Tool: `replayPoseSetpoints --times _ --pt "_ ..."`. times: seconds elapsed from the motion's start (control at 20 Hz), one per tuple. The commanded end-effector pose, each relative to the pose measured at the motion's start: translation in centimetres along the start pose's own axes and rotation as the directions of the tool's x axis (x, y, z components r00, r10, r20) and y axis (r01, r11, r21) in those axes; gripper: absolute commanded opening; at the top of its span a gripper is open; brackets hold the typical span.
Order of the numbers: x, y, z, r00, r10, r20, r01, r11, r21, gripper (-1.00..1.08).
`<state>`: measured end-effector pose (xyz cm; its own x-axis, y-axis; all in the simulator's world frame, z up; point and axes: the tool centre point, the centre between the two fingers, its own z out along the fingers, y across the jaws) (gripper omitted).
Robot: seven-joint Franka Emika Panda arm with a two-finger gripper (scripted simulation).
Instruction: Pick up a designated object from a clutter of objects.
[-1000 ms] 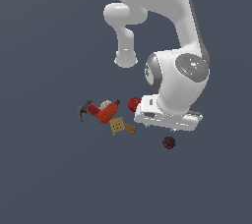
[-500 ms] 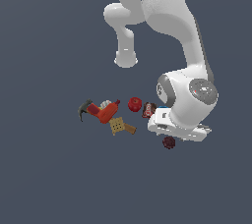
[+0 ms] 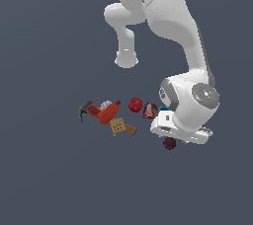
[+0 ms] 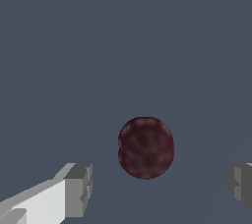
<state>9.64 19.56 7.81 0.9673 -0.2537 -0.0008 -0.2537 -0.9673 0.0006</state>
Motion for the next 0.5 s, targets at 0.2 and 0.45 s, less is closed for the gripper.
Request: replayPoseSetpoints --times 0.2,0.45 --pt "-0.1 0.0 2.2 1.0 0.001 0.0 -0.001 1.0 0.0 1.0" --pt "-0.1 0.0 4.5 1.0 0.002 -0.001 -0.002 1.0 0.0 1.0"
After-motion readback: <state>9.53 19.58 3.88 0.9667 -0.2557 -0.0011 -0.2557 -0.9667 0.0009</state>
